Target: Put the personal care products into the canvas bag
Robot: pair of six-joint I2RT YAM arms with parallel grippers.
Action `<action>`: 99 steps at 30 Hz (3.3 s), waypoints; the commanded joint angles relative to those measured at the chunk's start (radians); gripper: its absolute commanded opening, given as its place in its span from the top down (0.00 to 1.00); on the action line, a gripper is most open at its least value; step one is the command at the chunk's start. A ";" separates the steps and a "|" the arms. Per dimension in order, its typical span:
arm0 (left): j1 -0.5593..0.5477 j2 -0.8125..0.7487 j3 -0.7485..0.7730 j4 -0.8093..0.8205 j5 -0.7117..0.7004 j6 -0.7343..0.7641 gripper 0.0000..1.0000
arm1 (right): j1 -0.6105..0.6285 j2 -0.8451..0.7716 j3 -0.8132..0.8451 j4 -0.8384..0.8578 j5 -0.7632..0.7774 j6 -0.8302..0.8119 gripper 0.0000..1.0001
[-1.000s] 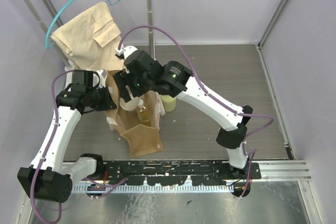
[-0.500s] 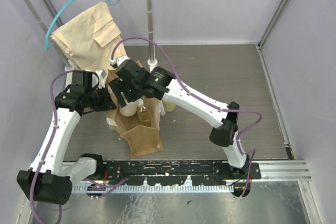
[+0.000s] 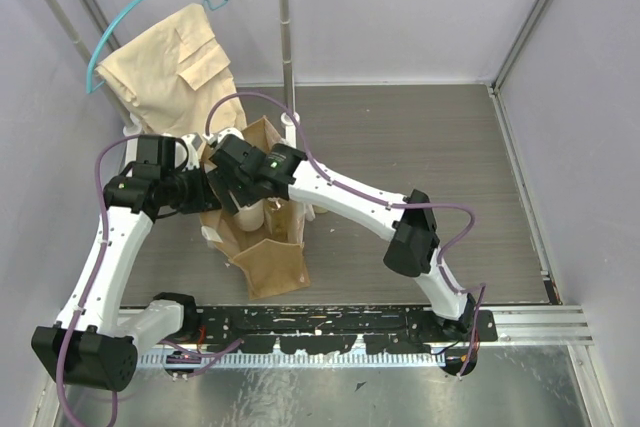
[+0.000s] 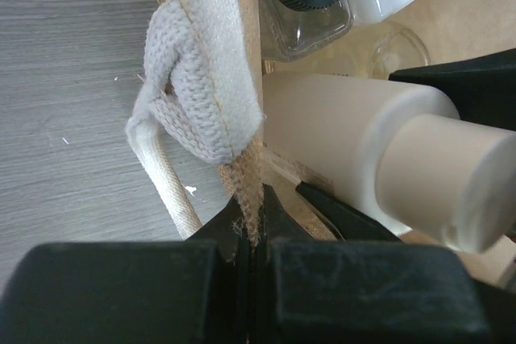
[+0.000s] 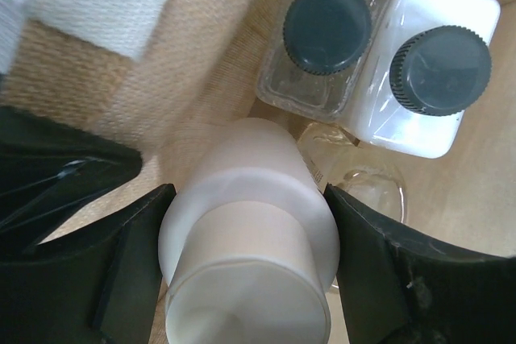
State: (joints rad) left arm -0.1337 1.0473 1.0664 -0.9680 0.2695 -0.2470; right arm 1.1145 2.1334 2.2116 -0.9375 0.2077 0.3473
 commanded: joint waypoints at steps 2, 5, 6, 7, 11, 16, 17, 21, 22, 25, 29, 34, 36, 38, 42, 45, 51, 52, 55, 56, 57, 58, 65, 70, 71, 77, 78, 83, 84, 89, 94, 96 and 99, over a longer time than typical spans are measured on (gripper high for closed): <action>-0.003 -0.013 0.021 -0.063 0.001 0.001 1.00 | -0.017 -0.030 -0.017 0.111 0.100 0.004 0.99; -0.003 -0.013 0.023 -0.067 -0.003 0.000 1.00 | -0.025 -0.019 -0.042 0.111 0.120 0.010 0.99; -0.003 -0.013 0.023 -0.067 -0.005 -0.002 1.00 | -0.029 -0.017 -0.051 0.111 0.126 0.015 0.99; -0.003 -0.013 0.024 -0.070 -0.004 -0.002 1.00 | -0.032 -0.014 -0.060 0.111 0.127 0.019 0.99; -0.003 -0.016 0.024 -0.071 -0.008 -0.004 1.00 | -0.040 0.004 -0.088 0.112 0.142 0.030 0.99; -0.003 -0.012 0.026 -0.073 -0.007 -0.002 1.00 | -0.047 0.034 -0.101 0.106 0.142 0.042 0.99; -0.002 -0.013 0.026 -0.074 -0.009 -0.002 1.00 | -0.048 0.042 -0.099 0.101 0.133 0.042 0.99; -0.003 -0.009 0.027 -0.072 -0.010 0.000 1.00 | -0.048 0.066 -0.102 0.083 0.103 0.052 0.99; -0.003 -0.009 0.025 -0.072 -0.009 0.000 1.00 | -0.048 0.069 -0.108 0.083 0.100 0.054 0.99; -0.002 -0.006 0.026 -0.071 -0.009 0.000 1.00 | -0.048 0.075 -0.126 0.083 0.106 0.056 0.99; -0.003 -0.004 0.026 -0.071 -0.009 0.003 1.00 | -0.048 0.081 -0.122 0.054 0.100 0.058 0.82; -0.003 0.000 0.026 -0.070 -0.009 0.003 1.00 | -0.048 0.043 -0.127 0.048 0.095 0.059 0.36; -0.003 -0.001 0.026 -0.070 -0.009 0.004 1.00 | -0.048 0.025 -0.121 0.048 0.091 0.058 0.23; -0.003 -0.001 0.026 -0.070 -0.010 0.005 1.00 | -0.048 0.005 -0.112 0.047 0.085 0.053 0.17; -0.002 0.000 0.025 -0.068 -0.010 0.003 1.00 | -0.048 -0.045 -0.088 0.031 0.075 0.041 0.10; -0.003 0.002 0.024 -0.066 -0.011 0.001 1.00 | -0.048 -0.101 -0.096 0.029 0.078 0.036 0.06; -0.003 0.006 0.018 -0.056 -0.012 -0.005 1.00 | -0.048 -0.223 -0.158 0.044 0.109 0.036 0.03; -0.002 0.008 0.018 -0.055 -0.011 -0.005 1.00 | -0.048 -0.246 -0.172 0.046 0.115 0.037 0.03; -0.003 0.014 0.016 -0.052 -0.011 -0.004 1.00 | -0.048 -0.320 -0.218 0.065 0.119 0.041 0.03; -0.003 0.016 0.016 -0.052 -0.013 -0.005 1.00 | -0.048 -0.350 -0.243 0.084 0.116 0.043 0.03; -0.003 0.017 0.016 -0.052 -0.014 -0.004 1.00 | -0.048 -0.388 -0.281 0.107 0.116 0.046 0.03; -0.003 0.018 0.017 -0.052 -0.016 -0.003 1.00 | -0.048 -0.427 -0.311 0.126 0.117 0.049 0.03; -0.001 0.039 0.030 -0.075 -0.078 0.007 1.00 | -0.184 -0.606 -0.462 0.114 0.133 0.069 0.01; -0.001 0.043 0.030 -0.075 -0.078 0.001 1.00 | -0.324 -0.636 -0.531 0.122 0.126 0.063 0.01; -0.001 0.042 0.032 -0.074 -0.079 0.002 1.00 | -0.345 -0.633 -0.537 0.125 0.121 0.061 0.01; -0.001 0.035 0.038 -0.087 -0.088 0.008 1.00 | -0.424 -0.568 -0.553 0.168 0.063 0.038 0.01; -0.001 0.034 0.038 -0.089 -0.090 0.009 1.00 | -0.425 -0.544 -0.547 0.169 0.054 0.036 0.01; 0.000 0.031 0.038 -0.093 -0.096 0.013 1.00 | -0.426 -0.470 -0.531 0.179 -0.018 0.034 0.01; -0.001 0.032 0.039 -0.093 -0.096 0.014 1.00 | -0.426 -0.459 -0.532 0.183 -0.032 0.036 0.01; -0.001 0.038 0.038 -0.088 -0.093 0.017 1.00 | -0.425 -0.404 -0.533 0.189 -0.049 0.039 0.02; -0.001 0.041 0.038 -0.085 -0.092 0.020 1.00 | -0.423 -0.360 -0.537 0.196 -0.061 0.046 0.03; -0.001 0.043 0.038 -0.083 -0.089 0.022 1.00 | -0.419 -0.342 -0.534 0.197 -0.062 0.050 0.03; -0.001 0.046 0.037 -0.082 -0.087 0.024 1.00 | -0.410 -0.308 -0.525 0.191 -0.061 0.051 0.03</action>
State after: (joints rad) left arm -0.1337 1.0763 1.0893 -1.0279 0.1963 -0.2459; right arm 0.6914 1.8008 1.6562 -0.7776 0.1551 0.3954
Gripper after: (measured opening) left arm 0.042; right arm 0.976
